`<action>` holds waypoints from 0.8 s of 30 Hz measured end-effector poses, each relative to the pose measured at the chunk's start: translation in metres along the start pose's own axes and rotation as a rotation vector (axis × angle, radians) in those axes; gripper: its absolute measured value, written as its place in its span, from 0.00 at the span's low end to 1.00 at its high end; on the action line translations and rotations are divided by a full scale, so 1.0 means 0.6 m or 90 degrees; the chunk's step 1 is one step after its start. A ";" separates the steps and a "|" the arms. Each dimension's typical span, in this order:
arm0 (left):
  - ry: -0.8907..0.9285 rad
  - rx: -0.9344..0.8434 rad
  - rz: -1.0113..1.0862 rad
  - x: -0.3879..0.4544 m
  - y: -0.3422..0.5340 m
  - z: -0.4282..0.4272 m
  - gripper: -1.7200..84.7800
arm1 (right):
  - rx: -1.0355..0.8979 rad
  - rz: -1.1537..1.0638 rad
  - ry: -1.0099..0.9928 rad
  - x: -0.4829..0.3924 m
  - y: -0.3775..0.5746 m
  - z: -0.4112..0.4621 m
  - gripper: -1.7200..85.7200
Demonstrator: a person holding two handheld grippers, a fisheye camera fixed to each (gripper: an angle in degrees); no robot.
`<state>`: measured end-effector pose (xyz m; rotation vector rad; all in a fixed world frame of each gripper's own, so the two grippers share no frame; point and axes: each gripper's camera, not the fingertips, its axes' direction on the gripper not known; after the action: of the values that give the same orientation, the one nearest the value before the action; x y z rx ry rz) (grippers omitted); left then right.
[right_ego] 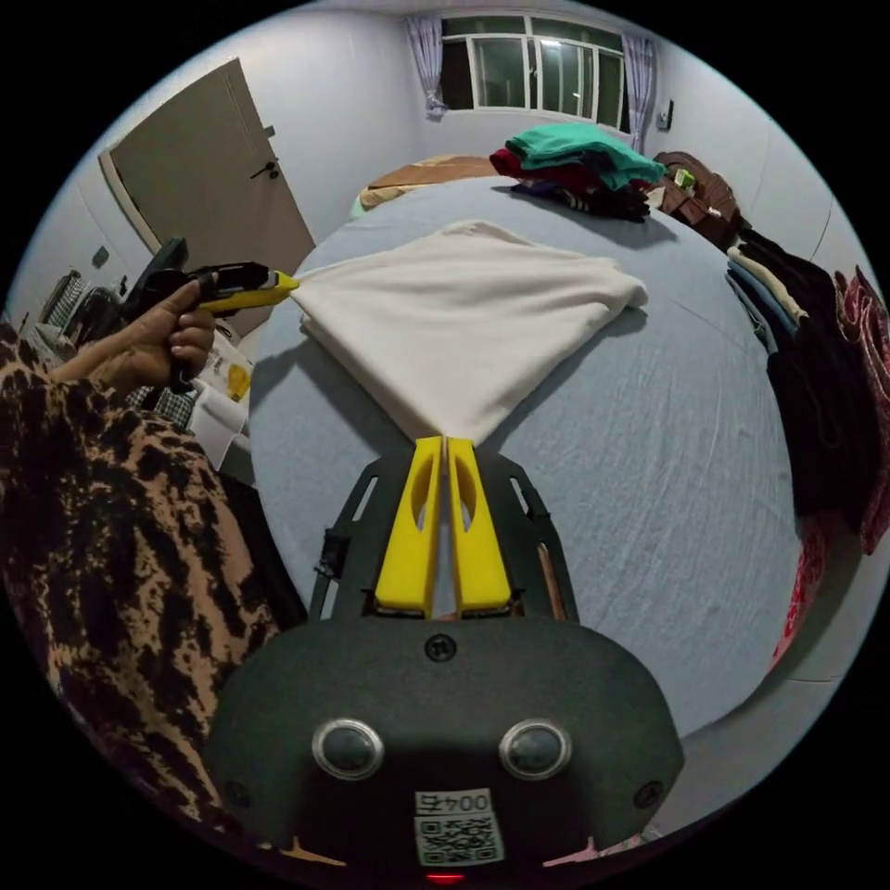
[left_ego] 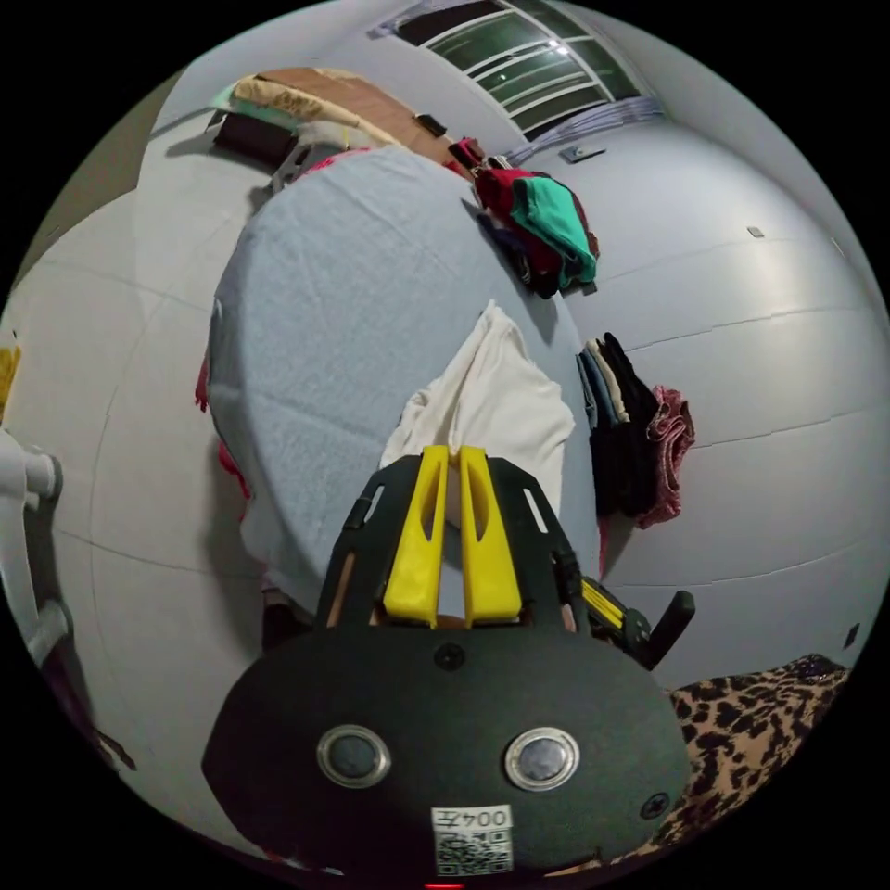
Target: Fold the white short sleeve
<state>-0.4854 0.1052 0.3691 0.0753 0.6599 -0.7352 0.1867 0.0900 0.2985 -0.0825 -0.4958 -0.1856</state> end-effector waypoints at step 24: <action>-0.164 0.032 0.374 0.335 -0.011 0.136 0.11 | -0.073 0.129 -0.168 0.134 -0.067 0.014 0.06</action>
<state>-0.3355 -0.0435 0.3181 0.2068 0.3422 -0.1871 0.2443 0.0390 0.3461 -0.2713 -0.7358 -0.0041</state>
